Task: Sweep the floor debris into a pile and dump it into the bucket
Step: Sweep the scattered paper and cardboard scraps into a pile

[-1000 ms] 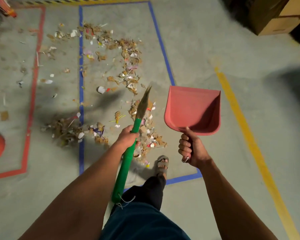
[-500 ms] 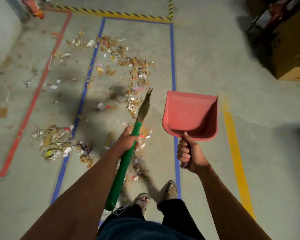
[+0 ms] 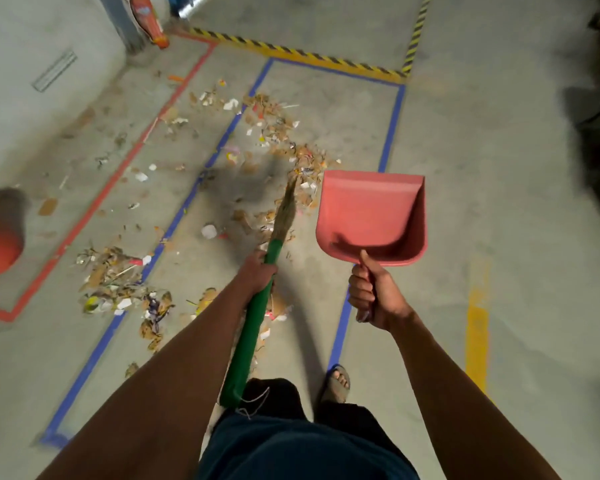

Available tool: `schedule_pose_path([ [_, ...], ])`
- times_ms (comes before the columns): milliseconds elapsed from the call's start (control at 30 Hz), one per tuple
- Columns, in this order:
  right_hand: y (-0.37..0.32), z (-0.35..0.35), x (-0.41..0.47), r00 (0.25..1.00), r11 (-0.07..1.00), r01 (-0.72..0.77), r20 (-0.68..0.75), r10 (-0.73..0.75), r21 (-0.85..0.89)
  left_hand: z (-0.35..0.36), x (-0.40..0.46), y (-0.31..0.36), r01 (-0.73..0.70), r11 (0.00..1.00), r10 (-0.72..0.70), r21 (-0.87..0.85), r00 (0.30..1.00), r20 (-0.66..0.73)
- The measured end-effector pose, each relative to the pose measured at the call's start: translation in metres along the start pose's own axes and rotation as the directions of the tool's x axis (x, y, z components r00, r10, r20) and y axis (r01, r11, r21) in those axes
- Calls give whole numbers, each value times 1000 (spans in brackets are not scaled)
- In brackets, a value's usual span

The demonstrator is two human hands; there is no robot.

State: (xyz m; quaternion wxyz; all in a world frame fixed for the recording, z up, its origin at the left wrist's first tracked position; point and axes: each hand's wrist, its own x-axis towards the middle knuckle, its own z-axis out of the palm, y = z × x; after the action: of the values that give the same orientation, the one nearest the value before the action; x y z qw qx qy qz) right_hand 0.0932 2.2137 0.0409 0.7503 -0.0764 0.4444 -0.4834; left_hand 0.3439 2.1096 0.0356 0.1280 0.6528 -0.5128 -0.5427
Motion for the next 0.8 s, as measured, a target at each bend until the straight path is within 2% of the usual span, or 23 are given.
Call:
schedule_pose_path([
  [200, -110, -59, 35, 999, 1000, -21, -27, 21, -22, 62, 59, 74, 82, 991, -82, -104, 997, 5],
  [400, -214, -96, 123, 999, 998, -51, 1, 51, -41, 107, 165, 145, 135, 956, -136, -259, 991, 16],
  [567, -314, -117, 221, 995, 992, -96, -48, 92, -79, 130, 289, 218, 159, 948, -159, -276, 987, 24],
  [800, -473, -124, 346, 984, 980, -155, -106, 142, -128, 141, 445, 350, 203, 959, -200, -199, 979, 34],
])
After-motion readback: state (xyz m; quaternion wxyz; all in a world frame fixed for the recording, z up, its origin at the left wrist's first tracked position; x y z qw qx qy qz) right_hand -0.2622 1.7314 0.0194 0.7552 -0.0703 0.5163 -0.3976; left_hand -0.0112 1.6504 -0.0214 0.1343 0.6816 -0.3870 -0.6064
